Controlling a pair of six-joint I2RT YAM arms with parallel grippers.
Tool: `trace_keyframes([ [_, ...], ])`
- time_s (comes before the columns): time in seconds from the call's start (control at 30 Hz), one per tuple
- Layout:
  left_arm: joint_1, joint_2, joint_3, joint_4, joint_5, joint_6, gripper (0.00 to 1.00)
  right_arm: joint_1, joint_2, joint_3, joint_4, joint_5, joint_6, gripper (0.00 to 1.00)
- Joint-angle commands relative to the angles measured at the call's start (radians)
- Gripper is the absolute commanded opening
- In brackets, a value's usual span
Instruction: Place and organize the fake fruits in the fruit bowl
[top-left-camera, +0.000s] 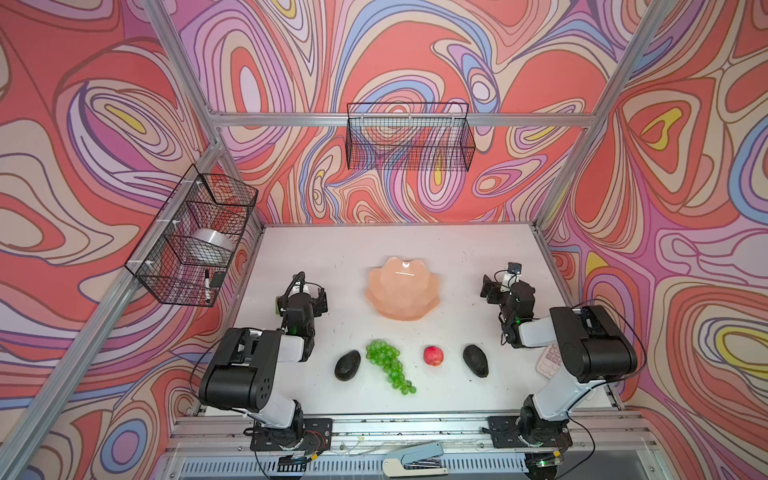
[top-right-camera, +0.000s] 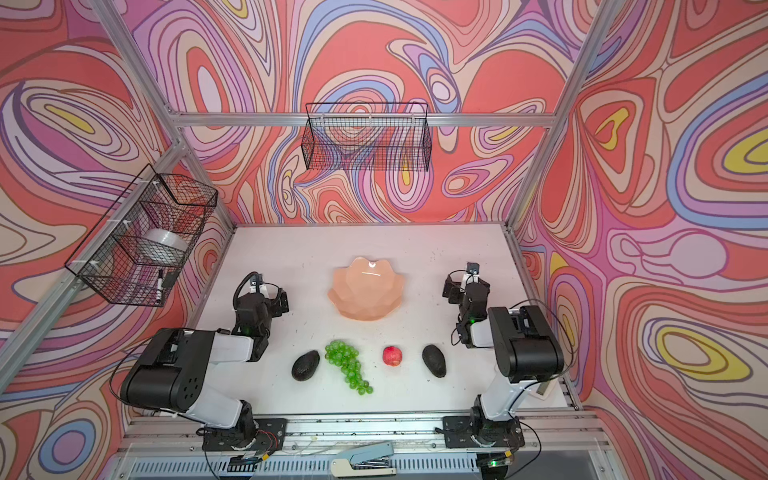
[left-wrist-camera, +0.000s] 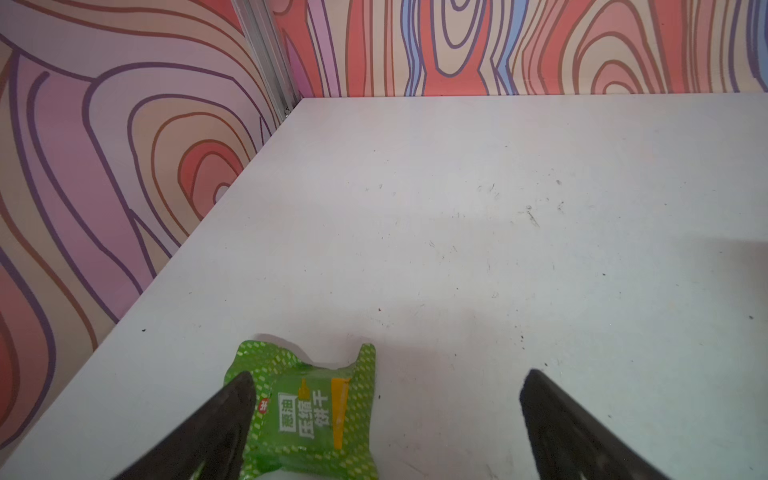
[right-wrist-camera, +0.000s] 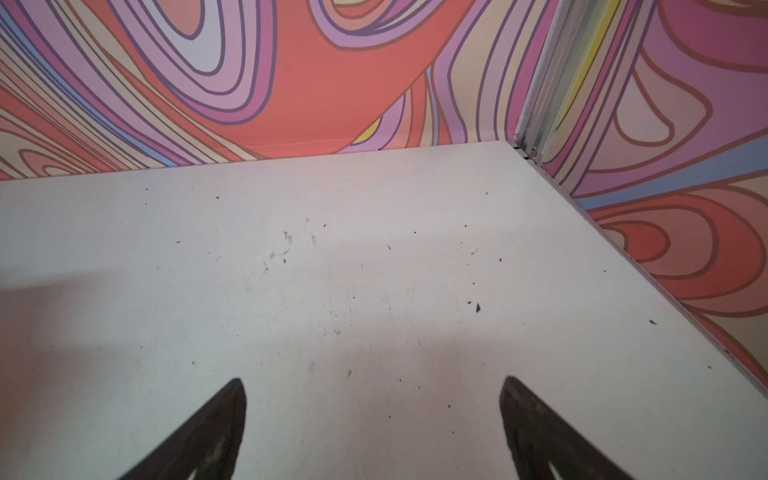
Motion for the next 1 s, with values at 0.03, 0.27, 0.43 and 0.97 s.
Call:
trace_keyframes([
  [0.03,0.006,0.003,0.006,0.035,-0.001,0.008,1.0,-0.002,0.005,0.007,-0.004,-0.005,-0.006,0.98],
  [0.27,0.006,0.004,0.006,0.036,-0.001,0.009,1.0,-0.002,0.006,0.009,-0.011,-0.008,-0.002,0.99],
  [0.43,0.006,0.004,0.006,0.035,-0.001,0.009,1.0,-0.001,0.005,0.01,-0.012,-0.009,-0.003,0.98],
  [0.97,0.006,0.005,0.011,0.027,0.001,0.006,1.0,-0.002,0.005,0.011,-0.012,-0.009,-0.003,0.98],
])
